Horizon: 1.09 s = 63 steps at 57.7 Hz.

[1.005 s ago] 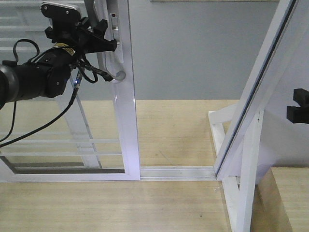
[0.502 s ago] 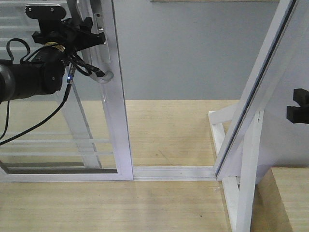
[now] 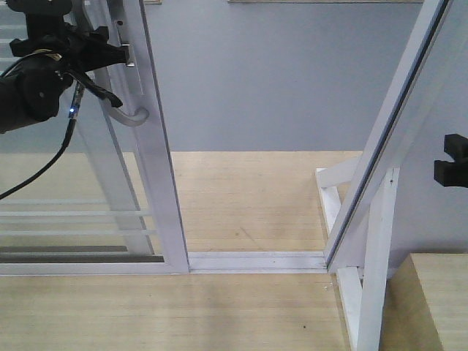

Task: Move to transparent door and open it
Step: 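Slide the glass panel further open with the left gripper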

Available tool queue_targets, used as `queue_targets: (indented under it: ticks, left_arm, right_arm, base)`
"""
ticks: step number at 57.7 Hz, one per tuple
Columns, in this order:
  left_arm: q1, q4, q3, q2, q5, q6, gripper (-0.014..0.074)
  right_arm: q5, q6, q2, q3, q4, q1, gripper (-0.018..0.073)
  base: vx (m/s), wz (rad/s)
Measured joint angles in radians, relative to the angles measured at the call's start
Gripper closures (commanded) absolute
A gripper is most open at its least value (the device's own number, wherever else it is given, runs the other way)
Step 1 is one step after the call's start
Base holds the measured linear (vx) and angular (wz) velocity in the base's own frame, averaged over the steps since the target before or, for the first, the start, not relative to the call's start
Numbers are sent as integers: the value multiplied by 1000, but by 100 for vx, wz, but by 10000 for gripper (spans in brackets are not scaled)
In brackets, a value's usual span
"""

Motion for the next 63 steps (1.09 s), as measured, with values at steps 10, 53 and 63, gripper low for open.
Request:
queue_targets:
  ticks: [10,53,63]
  left_arm:
    - [27,-4,0,-16,41,1,198]
    - [145,-4,0,-70,193,113,198]
    - [174,-2,0,-92,245,143,198]
  right_arm:
    - [0,0,0,0,0,0,122]
    - [0,0,0,0,0,-1,122]
    - [0,0,0,0,0,-1,122]
  base:
    - [0,0]
    - [0,0]
    - [0,0]
